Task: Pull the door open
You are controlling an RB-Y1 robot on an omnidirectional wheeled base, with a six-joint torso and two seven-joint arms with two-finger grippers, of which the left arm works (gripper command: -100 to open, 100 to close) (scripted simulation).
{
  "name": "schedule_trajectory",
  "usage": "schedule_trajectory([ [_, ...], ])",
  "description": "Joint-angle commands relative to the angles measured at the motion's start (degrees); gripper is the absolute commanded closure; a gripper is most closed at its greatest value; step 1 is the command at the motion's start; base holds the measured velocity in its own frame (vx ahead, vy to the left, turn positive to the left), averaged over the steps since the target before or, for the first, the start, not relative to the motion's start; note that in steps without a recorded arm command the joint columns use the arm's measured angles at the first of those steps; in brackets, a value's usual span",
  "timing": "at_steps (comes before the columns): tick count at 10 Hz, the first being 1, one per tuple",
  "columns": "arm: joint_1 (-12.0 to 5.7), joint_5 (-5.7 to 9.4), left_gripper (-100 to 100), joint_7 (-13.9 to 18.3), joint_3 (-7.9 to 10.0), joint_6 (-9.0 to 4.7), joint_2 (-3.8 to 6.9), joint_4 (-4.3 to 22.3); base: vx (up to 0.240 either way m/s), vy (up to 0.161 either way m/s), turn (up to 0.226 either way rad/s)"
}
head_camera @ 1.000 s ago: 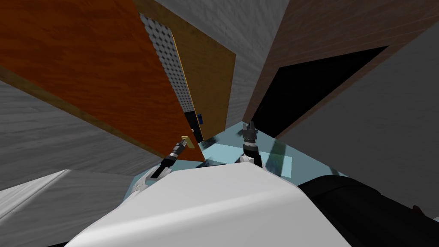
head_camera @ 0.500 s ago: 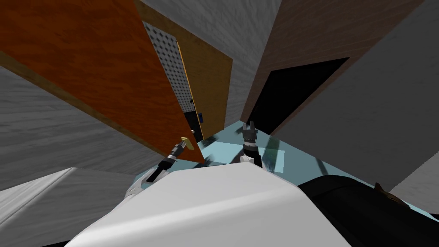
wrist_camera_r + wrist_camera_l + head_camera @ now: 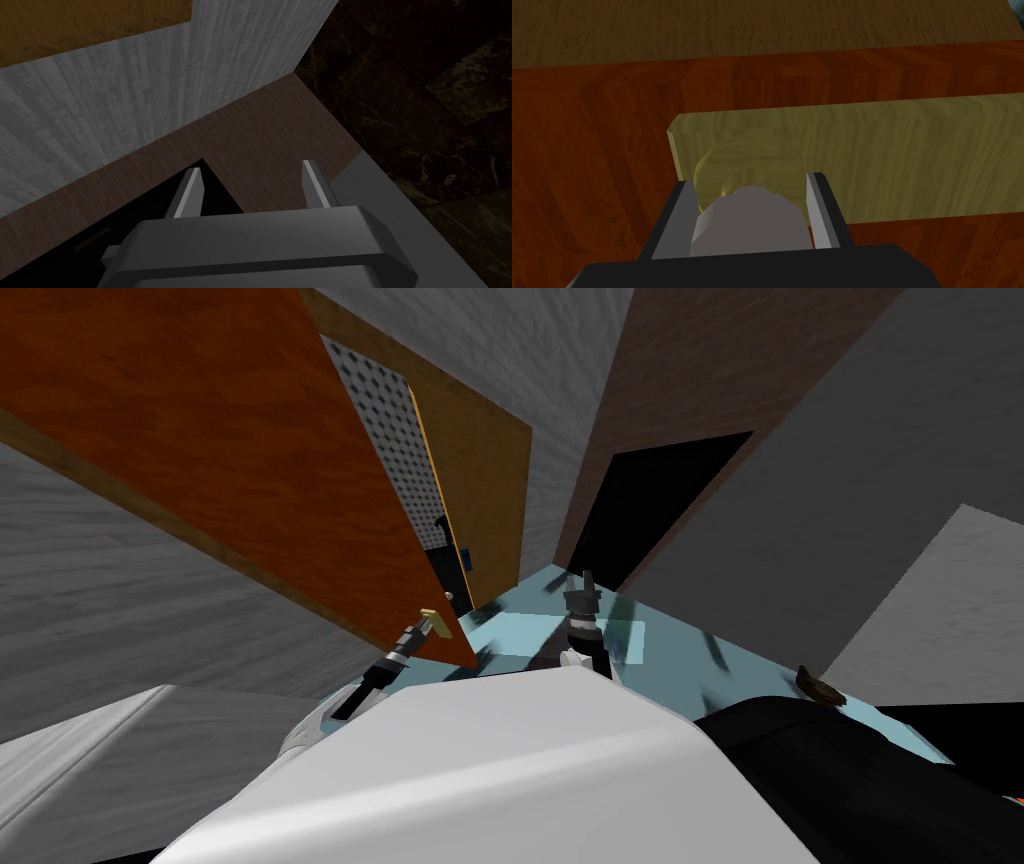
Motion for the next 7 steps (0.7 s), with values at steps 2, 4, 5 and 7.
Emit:
schedule_trajectory([
  [2, 0.56, -0.02, 100, 0.8, -0.14, -1.63, 1.31, 0.4, -0.160, 0.099, -0.106],
  [4, 0.81, -0.09, 100, 1.4, -0.40, -2.83, 2.10, 0.7, -0.184, 0.092, -0.118],
  [5, 0.92, -0.11, 100, 1.6, -0.50, -3.31, 2.42, 0.9, -0.167, 0.088, -0.080],
  [7, 1.05, -0.30, 100, 1.8, -1.01, -3.94, 2.56, 1.3, -0.107, 0.046, -0.065],
])
